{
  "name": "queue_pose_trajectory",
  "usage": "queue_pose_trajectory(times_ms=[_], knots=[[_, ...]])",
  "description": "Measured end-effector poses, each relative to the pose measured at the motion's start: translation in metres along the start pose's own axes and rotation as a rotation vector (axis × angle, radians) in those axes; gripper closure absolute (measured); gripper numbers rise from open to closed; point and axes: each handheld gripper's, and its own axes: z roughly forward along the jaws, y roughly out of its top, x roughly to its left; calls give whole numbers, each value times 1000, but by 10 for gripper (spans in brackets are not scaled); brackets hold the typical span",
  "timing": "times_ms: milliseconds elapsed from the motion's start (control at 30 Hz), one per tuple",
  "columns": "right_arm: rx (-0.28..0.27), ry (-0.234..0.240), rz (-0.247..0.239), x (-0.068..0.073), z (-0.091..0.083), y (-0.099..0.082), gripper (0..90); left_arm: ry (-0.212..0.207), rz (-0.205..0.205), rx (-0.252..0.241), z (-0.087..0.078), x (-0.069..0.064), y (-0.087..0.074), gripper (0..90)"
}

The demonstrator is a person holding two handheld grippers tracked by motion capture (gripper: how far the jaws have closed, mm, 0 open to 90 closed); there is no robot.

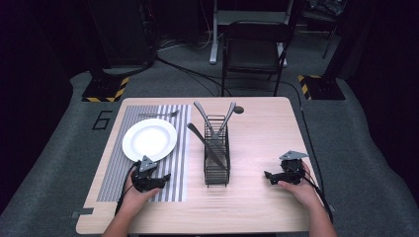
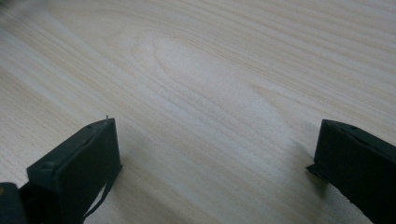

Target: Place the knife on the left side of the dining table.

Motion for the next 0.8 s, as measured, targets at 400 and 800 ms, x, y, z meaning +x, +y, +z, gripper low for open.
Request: queue_pose_trajectory(times_ms=[400,800], knots=[[1,8,-1,0,0,0,0,0,0,0,0,0,0,290],[1,7,0,0,0,0,0,-1,-3,-1,0,0,0,293]])
